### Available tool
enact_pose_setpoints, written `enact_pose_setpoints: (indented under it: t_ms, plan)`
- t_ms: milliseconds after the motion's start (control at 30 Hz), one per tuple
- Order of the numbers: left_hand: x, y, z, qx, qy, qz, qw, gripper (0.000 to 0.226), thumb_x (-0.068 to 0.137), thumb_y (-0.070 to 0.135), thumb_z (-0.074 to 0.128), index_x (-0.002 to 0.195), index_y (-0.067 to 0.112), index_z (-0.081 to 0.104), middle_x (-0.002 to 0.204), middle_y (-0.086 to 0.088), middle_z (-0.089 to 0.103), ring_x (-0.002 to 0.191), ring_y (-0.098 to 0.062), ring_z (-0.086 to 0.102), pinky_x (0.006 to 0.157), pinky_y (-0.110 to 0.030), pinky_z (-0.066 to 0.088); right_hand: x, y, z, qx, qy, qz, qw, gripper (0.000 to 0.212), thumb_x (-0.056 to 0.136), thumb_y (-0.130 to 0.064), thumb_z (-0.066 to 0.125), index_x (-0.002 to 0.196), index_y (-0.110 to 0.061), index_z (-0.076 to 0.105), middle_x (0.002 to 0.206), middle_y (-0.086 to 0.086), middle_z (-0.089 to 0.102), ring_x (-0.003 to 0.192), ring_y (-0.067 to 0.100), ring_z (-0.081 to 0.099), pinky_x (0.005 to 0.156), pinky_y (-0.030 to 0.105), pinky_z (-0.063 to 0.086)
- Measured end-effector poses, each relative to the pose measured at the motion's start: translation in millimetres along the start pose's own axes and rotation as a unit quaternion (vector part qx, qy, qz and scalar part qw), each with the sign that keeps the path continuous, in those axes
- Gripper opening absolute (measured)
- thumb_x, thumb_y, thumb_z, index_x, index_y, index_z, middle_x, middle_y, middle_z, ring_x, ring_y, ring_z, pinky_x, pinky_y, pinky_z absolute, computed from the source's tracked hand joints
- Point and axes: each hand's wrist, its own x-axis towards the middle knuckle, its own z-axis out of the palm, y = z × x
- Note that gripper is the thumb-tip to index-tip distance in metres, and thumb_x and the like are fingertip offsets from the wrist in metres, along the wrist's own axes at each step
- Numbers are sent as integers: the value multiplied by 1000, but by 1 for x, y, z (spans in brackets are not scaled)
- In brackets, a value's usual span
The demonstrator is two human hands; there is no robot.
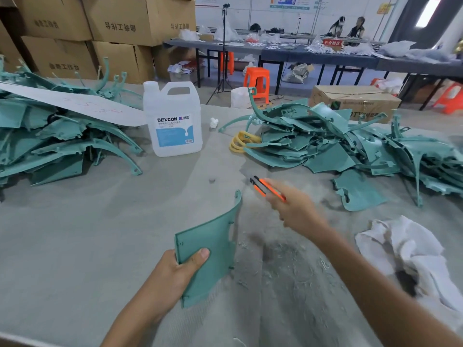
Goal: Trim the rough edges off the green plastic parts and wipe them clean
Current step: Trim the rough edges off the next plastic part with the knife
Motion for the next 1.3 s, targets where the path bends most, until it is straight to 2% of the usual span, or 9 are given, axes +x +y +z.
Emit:
enact_pose_setpoints:
  t_ms: [133, 300, 400, 533, 600, 667, 900, 1033, 1300]
  plan:
    - [2, -2, 1, -19, 10, -7, 1000, 31, 91, 33, 63, 106, 10, 77, 103, -13, 77, 95, -34, 73, 79, -40, 59, -93, -40, 26, 44, 1, -62, 997, 43, 99, -44, 54, 133, -68, 45, 77, -20, 69, 57, 1, 60, 55, 18, 48]
    - [2, -1, 1, 12, 13, -6, 1000, 37, 90, 48, 71, 93, 12, 76, 91, -19, 74, 79, -25, 69, 70, -39, 52, -141, -74, 59, 39, -24, -91, 995, 50, 103, -41, 51, 137, -72, 31, 118, -14, 67, 100, 7, 63, 87, 29, 50]
    - [0, 1, 1, 37, 13, -2, 999, 45, 86, 60, 68, 87, 15, 73, 84, -13, 73, 72, -20, 67, 63, -32, 53, -147, -85, 71, 40, -16, -91, 995, 52, 104, -43, 48, 136, -77, 24, 117, -11, 65, 99, 13, 63, 87, 35, 50]
    - [0, -2, 0, 32, 13, -5, 999, 44, 91, 54, 66, 93, 10, 72, 93, -18, 74, 89, -38, 71, 74, -42, 56, -145, -87, 75, -17, -15, -83, 996, 56, 104, -52, 38, 137, -76, 0, 107, -10, 61, 92, 16, 62, 81, 37, 51]
    - [1, -4, 0, 5, 20, -8, 1000, 36, 90, 46, 67, 96, 12, 76, 95, -16, 76, 91, -38, 72, 72, -38, 57, -134, -82, 70, -53, 3, -85, 995, 55, 103, -54, 35, 138, -73, -2, 99, -10, 58, 89, 20, 63, 76, 37, 51]
    - [1, -5, 1, -15, 17, -6, 1000, 27, 87, 42, 67, 100, 22, 79, 99, -10, 78, 92, -30, 74, 71, -30, 59, -117, -72, 61, -83, 28, -77, 993, 52, 103, -52, 36, 143, -70, 7, 95, -9, 58, 88, 23, 64, 72, 37, 49]
    - [4, -14, -3, -52, 32, -8, 998, 27, 86, 38, 68, 105, 21, 78, 105, -13, 76, 97, -34, 73, 85, -46, 59, -47, -28, 33, -144, 21, -2, 989, 42, 106, -42, 42, 146, -55, 40, 102, -6, 71, 92, 26, 66, 68, 37, 49]
    - [5, -13, -3, -61, 24, -16, 998, 29, 85, 43, 77, 106, 22, 78, 108, -14, 76, 99, -35, 73, 89, -50, 57, -8, -10, 24, -160, -11, 0, 987, 40, 106, -36, 44, 144, -49, 47, 97, -2, 71, 79, 23, 62, 62, 33, 46]
    - [6, -13, -5, -58, 24, -20, 998, 37, 81, 45, 77, 108, 19, 77, 109, -16, 75, 100, -38, 72, 95, -57, 54, 43, -2, 32, -183, -79, 31, 980, 32, 107, -29, 38, 130, -37, 58, 109, 3, 69, 98, 30, 64, 86, 41, 54]
